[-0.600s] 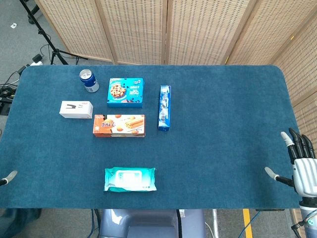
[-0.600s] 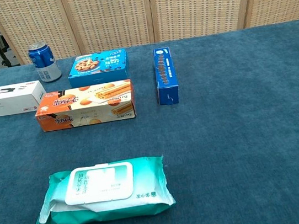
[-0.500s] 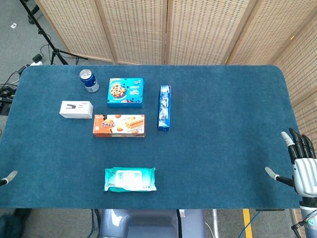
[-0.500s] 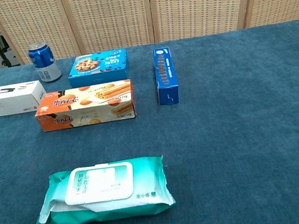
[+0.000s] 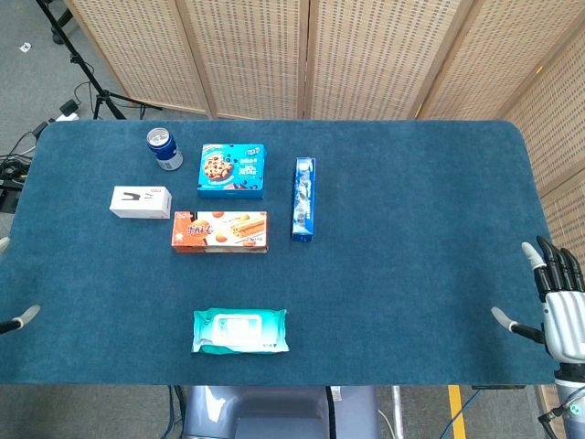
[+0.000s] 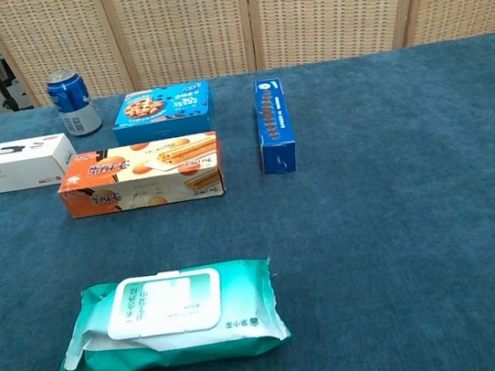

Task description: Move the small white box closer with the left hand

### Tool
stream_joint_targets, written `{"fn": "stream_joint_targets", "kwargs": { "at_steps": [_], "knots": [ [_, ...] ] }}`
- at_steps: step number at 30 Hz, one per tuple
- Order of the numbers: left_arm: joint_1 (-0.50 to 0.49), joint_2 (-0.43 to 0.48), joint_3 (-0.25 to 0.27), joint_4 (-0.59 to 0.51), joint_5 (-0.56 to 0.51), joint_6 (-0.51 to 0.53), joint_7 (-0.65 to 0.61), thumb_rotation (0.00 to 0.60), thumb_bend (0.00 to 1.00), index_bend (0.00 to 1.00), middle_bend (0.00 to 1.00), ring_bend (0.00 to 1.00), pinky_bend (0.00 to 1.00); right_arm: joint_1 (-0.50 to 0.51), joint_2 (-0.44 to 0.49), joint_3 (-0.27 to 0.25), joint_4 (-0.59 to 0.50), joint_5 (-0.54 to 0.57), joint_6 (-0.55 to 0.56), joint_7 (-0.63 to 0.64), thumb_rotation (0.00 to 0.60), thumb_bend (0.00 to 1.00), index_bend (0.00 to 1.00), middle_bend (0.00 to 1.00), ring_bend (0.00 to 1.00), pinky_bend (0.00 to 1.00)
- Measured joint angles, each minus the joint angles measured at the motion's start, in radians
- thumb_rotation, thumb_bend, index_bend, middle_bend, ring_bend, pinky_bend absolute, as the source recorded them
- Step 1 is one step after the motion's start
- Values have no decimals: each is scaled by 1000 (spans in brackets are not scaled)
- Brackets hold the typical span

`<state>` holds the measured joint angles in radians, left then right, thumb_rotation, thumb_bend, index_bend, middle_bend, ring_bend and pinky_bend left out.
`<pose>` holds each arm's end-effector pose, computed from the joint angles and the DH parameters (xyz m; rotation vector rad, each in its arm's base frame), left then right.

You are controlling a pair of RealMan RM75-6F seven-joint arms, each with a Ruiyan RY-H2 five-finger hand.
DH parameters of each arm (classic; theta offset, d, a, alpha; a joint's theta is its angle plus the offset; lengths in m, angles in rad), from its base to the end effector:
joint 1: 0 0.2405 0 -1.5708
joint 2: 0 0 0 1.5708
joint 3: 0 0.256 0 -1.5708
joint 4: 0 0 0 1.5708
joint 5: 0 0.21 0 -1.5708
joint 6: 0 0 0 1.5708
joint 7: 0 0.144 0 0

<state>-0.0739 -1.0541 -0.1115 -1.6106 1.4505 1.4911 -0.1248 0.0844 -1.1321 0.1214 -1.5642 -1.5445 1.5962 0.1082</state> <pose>-0.3178 0.1903 0.1931 -1.2742 -0.9177 -0.9743 -0.3007 -0.1939 0.1818 1.2956 -0.8022 1.1042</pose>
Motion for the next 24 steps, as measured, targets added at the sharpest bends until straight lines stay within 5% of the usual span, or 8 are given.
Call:
{"fn": "stream_joint_targets", "kwargs": {
  "at_steps": [9, 16, 24],
  "knots": [
    [-256, -6, -73, 168, -12, -337, -173, 600, 11, 0, 0, 0, 0, 24, -25, 18, 36, 52, -52, -15, 600, 0, 0, 0, 0, 0],
    [-481, -120, -112, 409, -49, -610, -152, 600, 13, 0, 0, 0, 0, 35, -45, 38, 66, 99, -75, -59, 600, 0, 0, 0, 0, 0],
    [-634, -256, -121, 614, -100, -811, -155, 600, 13, 0, 0, 0, 0, 40, -70, 41, 80, 101, -63, -138, 600, 0, 0, 0, 0, 0]
  ]
}}
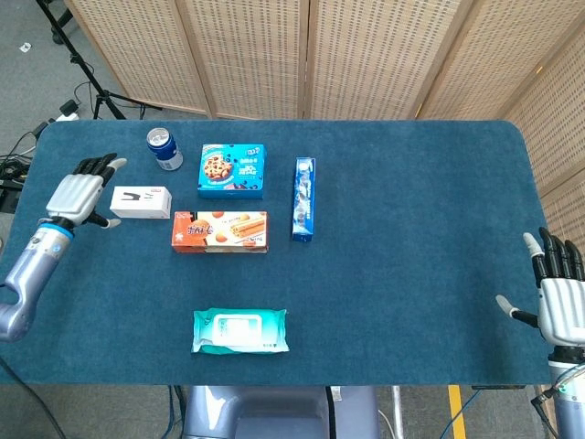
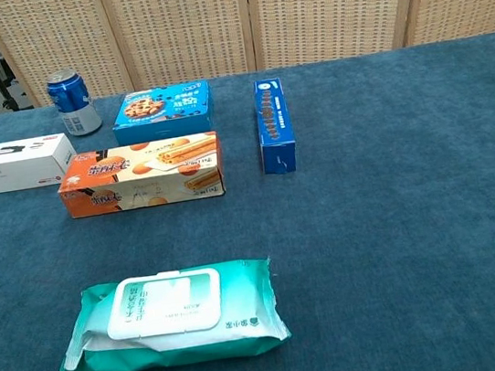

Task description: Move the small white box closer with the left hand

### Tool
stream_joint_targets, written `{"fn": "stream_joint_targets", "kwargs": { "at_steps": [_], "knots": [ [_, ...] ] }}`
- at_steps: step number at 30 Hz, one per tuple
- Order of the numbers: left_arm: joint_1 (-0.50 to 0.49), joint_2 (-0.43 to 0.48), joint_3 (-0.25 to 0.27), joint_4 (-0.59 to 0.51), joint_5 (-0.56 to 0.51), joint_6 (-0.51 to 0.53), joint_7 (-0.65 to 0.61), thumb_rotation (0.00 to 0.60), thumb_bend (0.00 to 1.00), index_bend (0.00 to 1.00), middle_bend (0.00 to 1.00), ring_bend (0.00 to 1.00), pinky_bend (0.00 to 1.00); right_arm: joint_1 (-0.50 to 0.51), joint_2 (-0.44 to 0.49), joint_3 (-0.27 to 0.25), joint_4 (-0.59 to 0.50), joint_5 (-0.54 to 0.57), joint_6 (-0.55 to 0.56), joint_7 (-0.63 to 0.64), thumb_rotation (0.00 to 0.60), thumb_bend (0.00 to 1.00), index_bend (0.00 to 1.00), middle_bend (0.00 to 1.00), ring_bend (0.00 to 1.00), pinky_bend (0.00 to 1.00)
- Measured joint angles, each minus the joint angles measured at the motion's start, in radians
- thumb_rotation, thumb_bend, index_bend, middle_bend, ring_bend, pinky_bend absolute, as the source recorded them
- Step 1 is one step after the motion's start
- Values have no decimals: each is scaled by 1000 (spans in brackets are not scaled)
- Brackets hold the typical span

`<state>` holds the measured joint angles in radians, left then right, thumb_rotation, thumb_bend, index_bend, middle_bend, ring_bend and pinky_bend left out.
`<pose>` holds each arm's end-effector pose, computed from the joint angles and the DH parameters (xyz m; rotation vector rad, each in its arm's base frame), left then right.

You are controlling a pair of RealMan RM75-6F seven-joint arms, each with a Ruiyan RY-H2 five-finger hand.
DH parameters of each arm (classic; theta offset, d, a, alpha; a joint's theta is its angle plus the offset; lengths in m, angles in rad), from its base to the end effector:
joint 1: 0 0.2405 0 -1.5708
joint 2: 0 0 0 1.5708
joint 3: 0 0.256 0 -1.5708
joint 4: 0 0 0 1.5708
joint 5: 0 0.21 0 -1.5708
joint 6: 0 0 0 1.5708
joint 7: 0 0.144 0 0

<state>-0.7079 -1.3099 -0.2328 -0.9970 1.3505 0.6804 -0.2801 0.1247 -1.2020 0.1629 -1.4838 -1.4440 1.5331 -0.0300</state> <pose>-0.2790 0.4309 0.1315 -1.6313 -0.9969 -0.7550 -0.3161 -0.2164 0.1716 1.2683 -0.7369 0.9534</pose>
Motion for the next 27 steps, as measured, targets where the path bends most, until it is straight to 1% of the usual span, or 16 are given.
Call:
{"fn": "stream_joint_targets", "kwargs": {
  "at_steps": [12, 15, 16, 18, 19, 21, 23, 27],
  "knots": [
    [-128, -183, 33, 291, -37, -207, -32, 600, 24, 0, 0, 0, 0, 11, -15, 11, 16, 43, -34, -22, 600, 0, 0, 0, 0, 0],
    [-156, -224, 42, 346, -36, -242, -45, 600, 51, 23, 3, 0, 40, 13, -17, 13, 20, 49, -40, -23, 600, 0, 0, 0, 0, 0],
    [-166, -239, 45, 364, -36, -255, -53, 600, 73, 56, 26, 2, 86, 14, -18, 13, 21, 52, -42, -23, 600, 0, 0, 0, 0, 0],
    [-179, -258, 48, 385, -34, -267, -67, 600, 111, 152, 115, 46, 177, 15, -19, 14, 24, 55, -44, -23, 600, 0, 0, 0, 0, 0],
    [-183, -266, 50, 395, -32, -269, -73, 600, 127, 221, 184, 92, 225, 15, -20, 15, 25, 56, -45, -23, 600, 0, 0, 0, 0, 0],
    [-186, -275, 52, 409, -29, -266, -76, 600, 139, 319, 269, 167, 279, 16, -20, 16, 27, 60, -48, -21, 600, 0, 0, 0, 0, 0],
    [-189, -288, 54, 432, -27, -261, -73, 600, 147, 368, 314, 207, 315, 16, -20, 17, 29, 63, -50, -18, 600, 0, 0, 0, 0, 0],
    [-194, -318, 55, 473, -37, -265, -61, 600, 187, 413, 353, 243, 364, 17, -20, 16, 31, 62, -52, -13, 600, 0, 0, 0, 0, 0]
  ]
}}
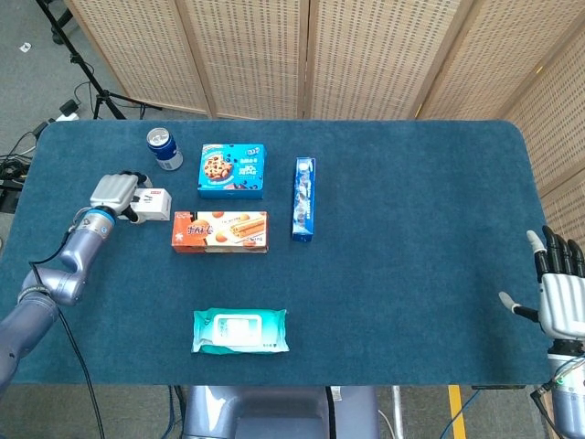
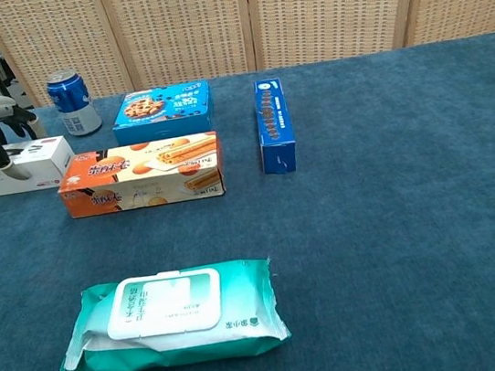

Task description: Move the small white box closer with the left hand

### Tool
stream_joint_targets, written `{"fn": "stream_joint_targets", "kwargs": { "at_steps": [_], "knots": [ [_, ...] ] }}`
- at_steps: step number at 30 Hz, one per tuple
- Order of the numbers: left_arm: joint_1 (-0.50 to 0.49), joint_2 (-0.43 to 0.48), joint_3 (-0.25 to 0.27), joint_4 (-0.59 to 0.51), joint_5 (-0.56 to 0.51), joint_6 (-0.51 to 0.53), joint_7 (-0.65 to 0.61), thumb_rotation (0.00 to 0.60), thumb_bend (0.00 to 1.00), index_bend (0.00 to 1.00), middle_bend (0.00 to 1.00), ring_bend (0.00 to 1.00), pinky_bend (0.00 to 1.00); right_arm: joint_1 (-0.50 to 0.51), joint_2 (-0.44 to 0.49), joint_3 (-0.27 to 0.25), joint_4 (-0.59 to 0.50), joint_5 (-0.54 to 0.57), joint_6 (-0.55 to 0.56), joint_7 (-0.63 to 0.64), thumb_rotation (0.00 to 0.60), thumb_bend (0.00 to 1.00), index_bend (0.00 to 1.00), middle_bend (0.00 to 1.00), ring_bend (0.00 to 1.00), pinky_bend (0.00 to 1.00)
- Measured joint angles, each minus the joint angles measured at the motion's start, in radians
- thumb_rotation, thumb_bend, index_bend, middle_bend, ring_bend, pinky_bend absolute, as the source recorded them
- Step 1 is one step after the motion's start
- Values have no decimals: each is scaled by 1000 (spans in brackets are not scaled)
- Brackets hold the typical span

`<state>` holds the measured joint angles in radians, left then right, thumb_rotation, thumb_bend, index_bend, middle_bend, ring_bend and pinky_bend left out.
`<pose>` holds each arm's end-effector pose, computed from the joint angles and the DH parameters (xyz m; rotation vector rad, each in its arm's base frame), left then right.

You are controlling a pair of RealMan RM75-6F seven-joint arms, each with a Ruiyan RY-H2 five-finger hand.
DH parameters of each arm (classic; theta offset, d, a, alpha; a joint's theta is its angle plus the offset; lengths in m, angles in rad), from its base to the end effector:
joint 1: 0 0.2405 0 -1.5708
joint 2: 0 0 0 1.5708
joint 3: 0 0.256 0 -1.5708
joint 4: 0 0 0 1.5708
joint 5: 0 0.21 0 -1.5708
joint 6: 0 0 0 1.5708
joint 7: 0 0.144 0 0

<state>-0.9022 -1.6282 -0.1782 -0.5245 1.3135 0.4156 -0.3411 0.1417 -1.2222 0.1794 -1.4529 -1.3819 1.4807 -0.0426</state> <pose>-0.2754 0.4832 0.0628 -1.6396 -1.0717 -0.5459 -0.3265 -0.2259 0.1678 1.2434 -0.7703 0.9009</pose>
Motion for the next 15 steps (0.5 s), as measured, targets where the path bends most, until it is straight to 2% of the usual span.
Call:
{"fn": "stream_joint_targets", "kwargs": {
  "at_steps": [4, 9, 15],
  "knots": [
    [-3, -17, 2, 20, -10, -7, 25, 600, 241, 445, 381, 269, 386, -2, 2, -1, -3, -2, 4, 4, 600, 0, 0, 0, 0, 0],
    [5, -8, -1, 5, -17, 8, 24, 600, 248, 451, 385, 273, 389, -5, 5, -2, -9, -10, 12, 9, 600, 0, 0, 0, 0, 0],
    [37, 58, 2, -82, -2, 79, 1, 600, 248, 450, 385, 273, 389, -10, 10, -9, -20, -24, 22, 12, 600, 0, 0, 0, 0, 0]
  ]
}}
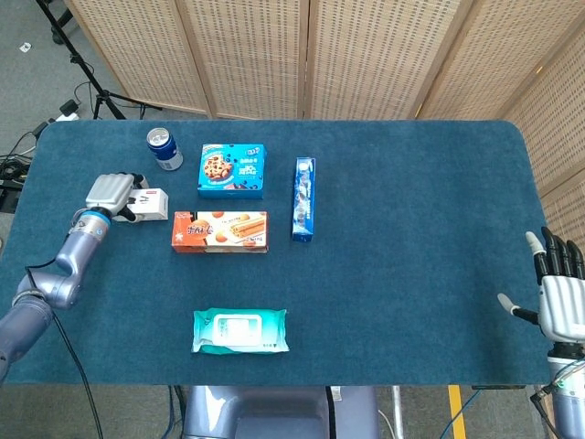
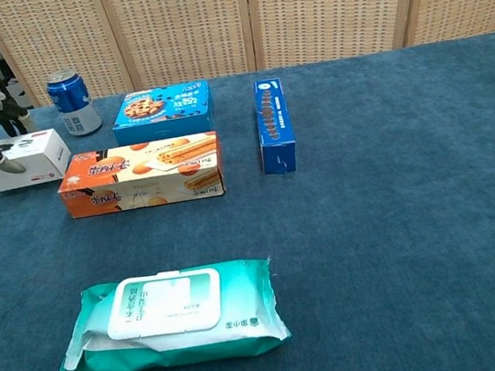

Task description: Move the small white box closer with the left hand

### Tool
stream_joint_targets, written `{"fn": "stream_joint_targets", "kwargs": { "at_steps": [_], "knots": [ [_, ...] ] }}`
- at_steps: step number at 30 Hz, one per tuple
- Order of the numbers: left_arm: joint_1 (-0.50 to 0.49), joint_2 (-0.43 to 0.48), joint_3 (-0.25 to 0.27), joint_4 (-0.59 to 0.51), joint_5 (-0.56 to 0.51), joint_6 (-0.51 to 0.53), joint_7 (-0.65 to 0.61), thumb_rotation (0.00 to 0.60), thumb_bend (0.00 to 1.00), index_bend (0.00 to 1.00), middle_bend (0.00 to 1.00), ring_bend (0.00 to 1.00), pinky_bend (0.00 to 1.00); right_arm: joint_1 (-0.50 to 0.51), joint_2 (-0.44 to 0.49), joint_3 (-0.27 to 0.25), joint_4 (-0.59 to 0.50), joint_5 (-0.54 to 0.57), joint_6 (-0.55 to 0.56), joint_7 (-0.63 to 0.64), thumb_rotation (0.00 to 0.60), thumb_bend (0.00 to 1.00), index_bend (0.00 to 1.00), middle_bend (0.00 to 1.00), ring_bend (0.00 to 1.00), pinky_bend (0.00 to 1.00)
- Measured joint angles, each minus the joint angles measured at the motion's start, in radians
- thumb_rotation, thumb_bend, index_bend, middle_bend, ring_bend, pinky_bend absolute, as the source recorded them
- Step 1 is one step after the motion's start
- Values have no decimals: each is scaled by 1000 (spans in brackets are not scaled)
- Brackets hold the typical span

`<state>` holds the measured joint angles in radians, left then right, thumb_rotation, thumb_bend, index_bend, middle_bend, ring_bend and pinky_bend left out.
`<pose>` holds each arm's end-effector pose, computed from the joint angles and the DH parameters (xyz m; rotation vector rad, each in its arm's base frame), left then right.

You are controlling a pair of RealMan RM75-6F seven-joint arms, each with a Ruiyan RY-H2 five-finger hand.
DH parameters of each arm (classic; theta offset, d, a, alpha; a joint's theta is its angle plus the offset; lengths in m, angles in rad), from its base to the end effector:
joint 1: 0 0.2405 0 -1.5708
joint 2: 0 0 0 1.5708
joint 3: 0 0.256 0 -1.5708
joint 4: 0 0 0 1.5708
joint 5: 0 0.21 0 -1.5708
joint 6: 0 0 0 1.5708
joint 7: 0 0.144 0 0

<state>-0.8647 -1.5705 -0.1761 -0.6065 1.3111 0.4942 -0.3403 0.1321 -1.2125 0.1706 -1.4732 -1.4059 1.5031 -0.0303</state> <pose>-0.2791 0.4753 0.0774 -1.6284 -1.0508 -0.6071 -0.3219 -0.2207 0.1688 1.2496 -0.7686 0.9291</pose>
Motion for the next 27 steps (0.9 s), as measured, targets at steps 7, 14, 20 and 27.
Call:
{"fn": "stream_joint_targets", "kwargs": {
  "at_steps": [7, 14, 20, 27],
  "knots": [
    [97, 236, 60, -297, 73, 132, -17, 600, 254, 451, 385, 273, 389, -4, 8, -9, -19, -23, 12, 4, 600, 0, 0, 0, 0, 0],
    [159, 476, 147, -641, 117, 142, 7, 600, 270, 451, 385, 273, 389, -4, 12, -15, -29, -39, 17, 9, 600, 0, 0, 0, 0, 0],
    [156, 588, 201, -813, 153, 65, -19, 600, 321, 452, 385, 277, 389, -6, 14, -16, -33, -43, 22, 12, 600, 0, 0, 0, 0, 0],
    [76, 626, 236, -864, 179, -136, -100, 600, 364, 482, 386, 281, 389, -6, 12, -17, -32, -38, 16, 7, 600, 0, 0, 0, 0, 0]
  ]
}}
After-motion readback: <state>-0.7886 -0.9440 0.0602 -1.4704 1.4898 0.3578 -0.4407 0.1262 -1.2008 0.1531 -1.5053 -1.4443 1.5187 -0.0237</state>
